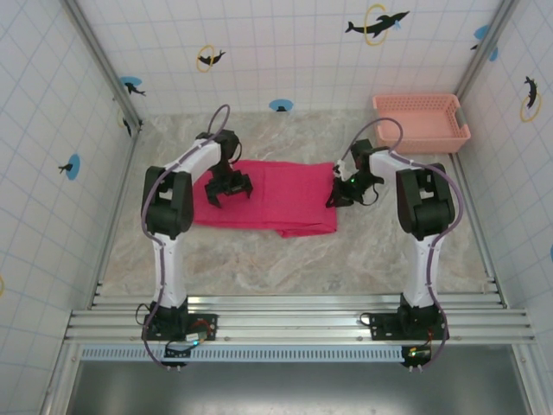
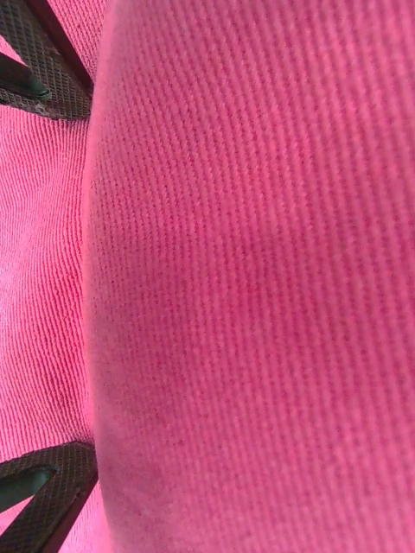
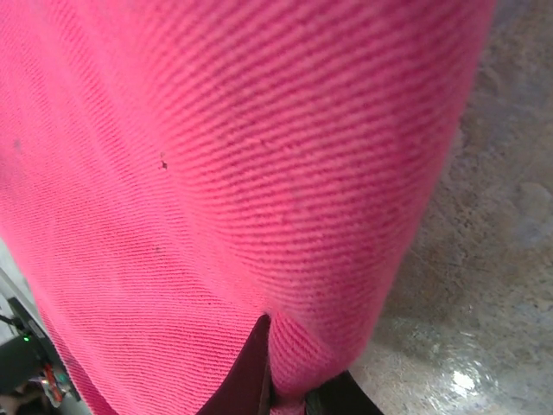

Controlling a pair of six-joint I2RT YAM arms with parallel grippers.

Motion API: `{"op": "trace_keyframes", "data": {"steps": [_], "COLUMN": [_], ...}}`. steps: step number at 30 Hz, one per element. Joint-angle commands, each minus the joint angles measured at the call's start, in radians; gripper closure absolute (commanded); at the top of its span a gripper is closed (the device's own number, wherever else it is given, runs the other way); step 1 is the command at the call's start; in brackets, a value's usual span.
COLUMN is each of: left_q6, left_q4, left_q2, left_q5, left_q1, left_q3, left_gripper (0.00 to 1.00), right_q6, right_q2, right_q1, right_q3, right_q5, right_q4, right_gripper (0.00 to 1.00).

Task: Roll up the long pants

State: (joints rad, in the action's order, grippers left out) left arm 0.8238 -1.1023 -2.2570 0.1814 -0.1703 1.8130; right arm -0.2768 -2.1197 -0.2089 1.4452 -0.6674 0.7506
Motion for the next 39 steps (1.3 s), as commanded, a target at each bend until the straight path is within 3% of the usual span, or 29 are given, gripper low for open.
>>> {"op": "trace_keyframes", "data": {"steps": [1, 10, 16, 22, 28, 33, 36, 39], "left_q6": [0.035, 0.155, 0.314, 0.457, 0.495, 0.451, 0.404, 0.331], "left_q4": [0.065, 0.049, 0.269, 0.433, 0.522, 0.555, 0.557, 0.487], "left_q2": [-0.173, -0.501, -0.559, -0.651, -0.688, -0.606, -0.524, -0.449], "left_q5": [0.040, 0.136, 0.229, 0.301, 0.316, 0.345, 0.371, 0.393], "left_q1": [-0.008, -0.029, -0.052, -0.104, -0.111, -0.066, -0.027, 0.012], "left_q3": [0.130, 0.622, 0.629, 0.718, 0.758, 0.690, 0.634, 0.626], "left_gripper": [0.03, 0.03, 0.03, 0.03, 0.03, 0.03, 0.02, 0.03], "right_q6": [0.002, -0.061, -0.112, -0.164, -0.148, -0.062, 0.073, 0.266], "right_q2": [0.095, 0.282, 0.287, 0.216, 0.081, 0.144, 0.245, 0.354], "right_q1": [0.003, -0.086, -0.242, -0.384, -0.508, -0.504, -0.462, -0.445], "right_q3": [-0.061, -0.307, -0.370, -0.294, -0.023, 0.126, 0.128, 0.081], "right_q5": [-0.012, -0.002, -0.017, -0.067, -0.170, -0.101, 0.014, 0.218], "right_q4": [0.036, 0.035, 0.030, 0.006, 0.107, 0.263, 0.351, 0.423], "right_gripper": [0.90, 0.90, 0.88, 0.77, 0.61, 0.49, 0.47, 0.46]}}
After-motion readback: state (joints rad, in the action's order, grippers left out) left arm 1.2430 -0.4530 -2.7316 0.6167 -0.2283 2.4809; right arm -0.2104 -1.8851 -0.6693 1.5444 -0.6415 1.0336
